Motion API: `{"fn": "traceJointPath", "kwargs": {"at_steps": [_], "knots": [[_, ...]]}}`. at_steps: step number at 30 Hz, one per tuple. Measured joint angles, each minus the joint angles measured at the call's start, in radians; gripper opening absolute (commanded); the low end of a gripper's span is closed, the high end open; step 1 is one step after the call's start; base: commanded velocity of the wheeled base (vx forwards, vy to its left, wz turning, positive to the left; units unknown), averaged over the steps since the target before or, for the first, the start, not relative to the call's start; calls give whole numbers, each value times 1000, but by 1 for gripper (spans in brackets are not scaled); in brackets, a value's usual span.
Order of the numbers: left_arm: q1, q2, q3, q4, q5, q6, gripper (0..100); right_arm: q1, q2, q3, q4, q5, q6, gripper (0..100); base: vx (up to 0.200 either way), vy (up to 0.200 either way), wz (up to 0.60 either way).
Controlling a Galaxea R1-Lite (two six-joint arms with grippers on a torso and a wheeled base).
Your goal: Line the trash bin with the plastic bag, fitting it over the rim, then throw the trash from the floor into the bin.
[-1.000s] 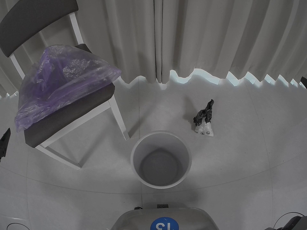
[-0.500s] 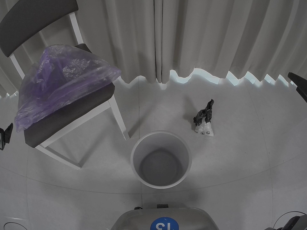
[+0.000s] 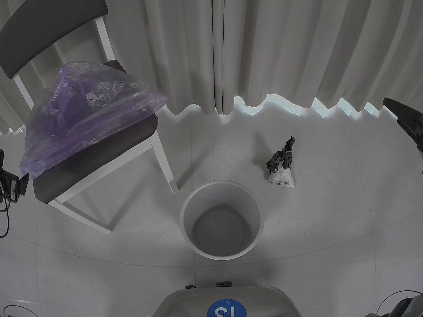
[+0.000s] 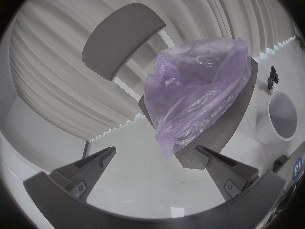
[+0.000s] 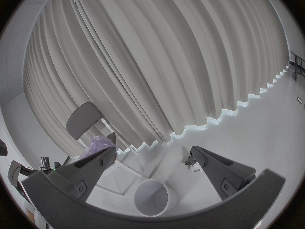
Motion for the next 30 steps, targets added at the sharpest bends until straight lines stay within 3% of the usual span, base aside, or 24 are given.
{"fn": "traceJointPath", "kwargs": {"at_steps": [9,19,30], "knots": [[33,50,-2,-18,-1,0,100,1,7,0,-2,-4,0,100,0,0,0],[93,147,33,-238,-46,-4,100,-4,6,-1,-9,-4,-1,100,0,0,0],[86,185,75,-290,-63,-44,100,-4,4,-2,-9,-3,-1,100,0,0,0]]}}
